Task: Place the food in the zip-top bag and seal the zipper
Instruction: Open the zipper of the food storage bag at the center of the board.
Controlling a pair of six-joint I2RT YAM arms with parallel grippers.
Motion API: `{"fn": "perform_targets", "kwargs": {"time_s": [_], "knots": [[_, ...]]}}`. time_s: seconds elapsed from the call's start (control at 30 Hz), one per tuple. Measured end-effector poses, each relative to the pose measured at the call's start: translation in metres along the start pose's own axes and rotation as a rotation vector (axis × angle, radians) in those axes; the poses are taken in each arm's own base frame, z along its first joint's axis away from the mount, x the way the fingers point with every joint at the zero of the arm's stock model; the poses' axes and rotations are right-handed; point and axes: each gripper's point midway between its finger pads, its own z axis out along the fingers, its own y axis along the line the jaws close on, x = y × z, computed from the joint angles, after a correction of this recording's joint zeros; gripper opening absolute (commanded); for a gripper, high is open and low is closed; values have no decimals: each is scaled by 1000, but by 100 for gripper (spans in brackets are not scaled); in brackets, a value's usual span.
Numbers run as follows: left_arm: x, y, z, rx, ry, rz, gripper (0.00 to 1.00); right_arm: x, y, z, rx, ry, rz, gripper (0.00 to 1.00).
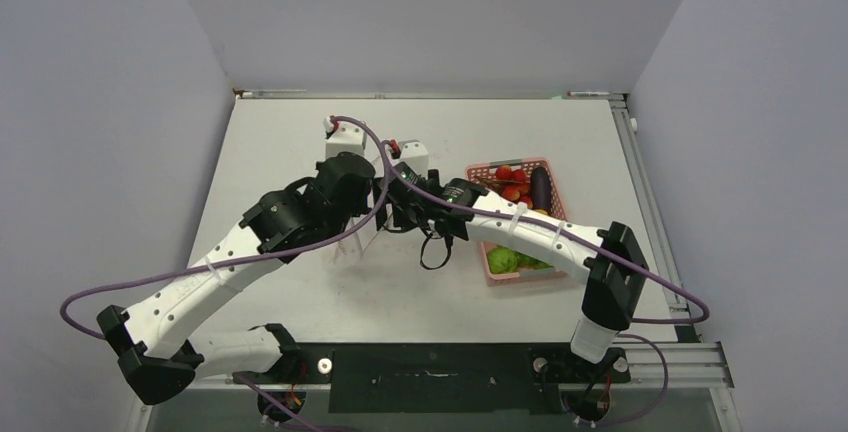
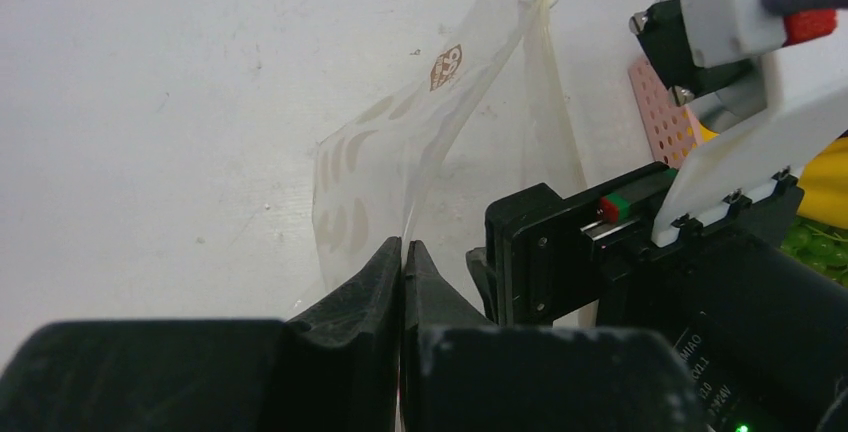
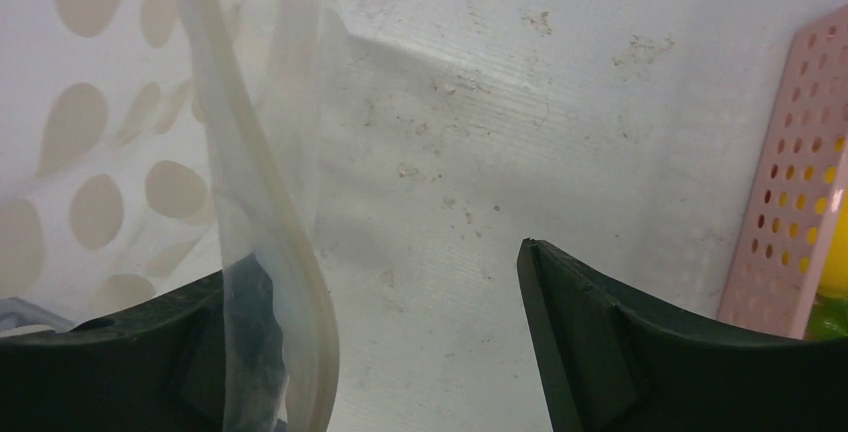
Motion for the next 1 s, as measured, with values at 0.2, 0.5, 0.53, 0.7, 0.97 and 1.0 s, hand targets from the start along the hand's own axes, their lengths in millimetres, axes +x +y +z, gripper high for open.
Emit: {"fn": "perform_targets", "kwargs": {"time_s": [0.2, 0.5, 0.53, 0.7, 0.97, 1.0], "knots": [[-7, 9, -7, -16, -32, -11, 0, 8, -27, 5, 116, -9, -36, 77], [-16, 33, -21, -78, -83, 9, 0, 24, -70, 8, 301, -14, -95, 77], [-16, 36, -22, -88, -85, 15, 0, 24, -72, 8, 311, -17, -99, 77], [-16, 44, -24, -120, -87, 40, 0, 21, -74, 7, 328, -37, -104, 77], [-12, 38, -20, -104, -69, 63, 0, 21, -65, 9, 283, -31, -100, 79], [-11, 36, -18, -100, -63, 67, 0, 21, -63, 10, 270, -28, -102, 80]]}}
